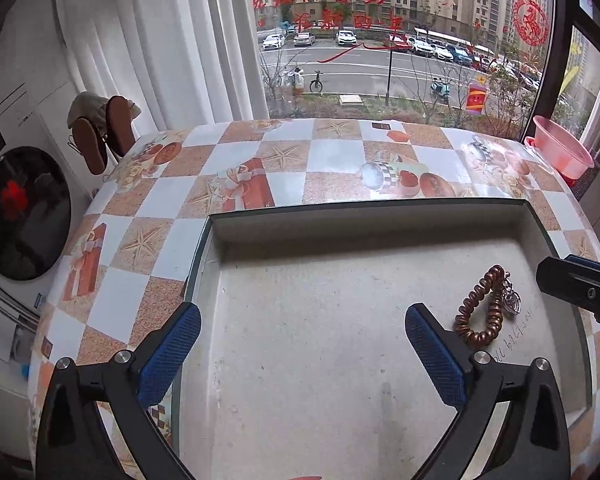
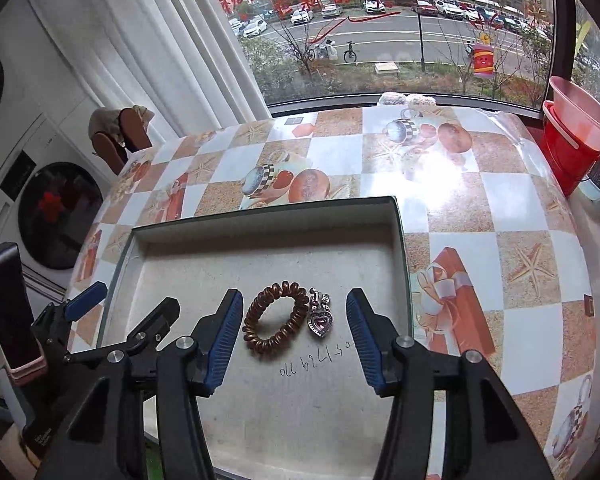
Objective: Organize jewelry
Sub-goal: 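Withdraw both tools from the tray back toward the jewelry row, then grasp the green bangle with the left tool while the right tool grasps another heart pendant, then release the bangle and pendant in the tray and withdraw both tools, then grasp the pink-yellow beaded bracelet with the left tool while the right tool grasps the yellow hair tie, then carry the beaded bracelet and yellow hair tie over the tray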
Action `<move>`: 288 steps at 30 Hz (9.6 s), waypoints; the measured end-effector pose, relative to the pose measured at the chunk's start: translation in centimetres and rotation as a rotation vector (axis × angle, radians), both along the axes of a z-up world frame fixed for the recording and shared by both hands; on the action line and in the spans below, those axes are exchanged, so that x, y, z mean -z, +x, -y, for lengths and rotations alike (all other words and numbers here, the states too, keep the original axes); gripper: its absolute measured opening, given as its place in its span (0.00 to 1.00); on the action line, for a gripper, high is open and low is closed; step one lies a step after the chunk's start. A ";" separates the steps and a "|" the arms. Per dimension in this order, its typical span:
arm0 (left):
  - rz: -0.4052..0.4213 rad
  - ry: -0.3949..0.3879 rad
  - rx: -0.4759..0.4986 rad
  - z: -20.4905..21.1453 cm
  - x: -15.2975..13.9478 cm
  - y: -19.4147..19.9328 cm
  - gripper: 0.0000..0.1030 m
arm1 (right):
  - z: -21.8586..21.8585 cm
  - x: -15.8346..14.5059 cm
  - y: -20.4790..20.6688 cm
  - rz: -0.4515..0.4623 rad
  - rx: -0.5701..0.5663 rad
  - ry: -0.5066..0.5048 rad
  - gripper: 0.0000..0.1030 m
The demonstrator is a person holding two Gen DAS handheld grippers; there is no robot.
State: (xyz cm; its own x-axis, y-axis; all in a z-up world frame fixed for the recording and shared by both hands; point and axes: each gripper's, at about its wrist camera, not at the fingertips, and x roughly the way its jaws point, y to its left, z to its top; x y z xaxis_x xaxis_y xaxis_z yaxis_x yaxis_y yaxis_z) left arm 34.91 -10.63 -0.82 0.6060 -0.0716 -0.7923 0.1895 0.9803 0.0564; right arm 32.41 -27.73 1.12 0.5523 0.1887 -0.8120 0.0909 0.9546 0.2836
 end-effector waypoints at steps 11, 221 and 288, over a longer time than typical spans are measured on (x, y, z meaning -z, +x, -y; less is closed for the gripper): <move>0.002 -0.086 0.037 -3.5 -2.7 -6.4 1.00 | 0.4 -3.0 -5.9 0.090 0.037 0.011 0.91; -0.096 0.006 0.144 -3.4 3.2 -20.3 1.00 | -1.2 5.1 -19.8 -0.094 0.065 -0.187 0.81; 0.002 -0.212 0.176 -7.8 -6.8 -19.2 0.22 | -2.3 -6.1 -19.7 0.081 -0.036 0.092 0.14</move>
State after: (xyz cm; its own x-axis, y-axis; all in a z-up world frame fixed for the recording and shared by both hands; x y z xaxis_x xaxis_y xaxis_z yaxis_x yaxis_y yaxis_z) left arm 15.75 -2.87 5.96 0.5712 -0.3399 -0.7471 0.3581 0.9222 -0.1458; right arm 12.69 -25.39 7.20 0.6071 0.2814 -0.7431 0.0298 0.9265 0.3752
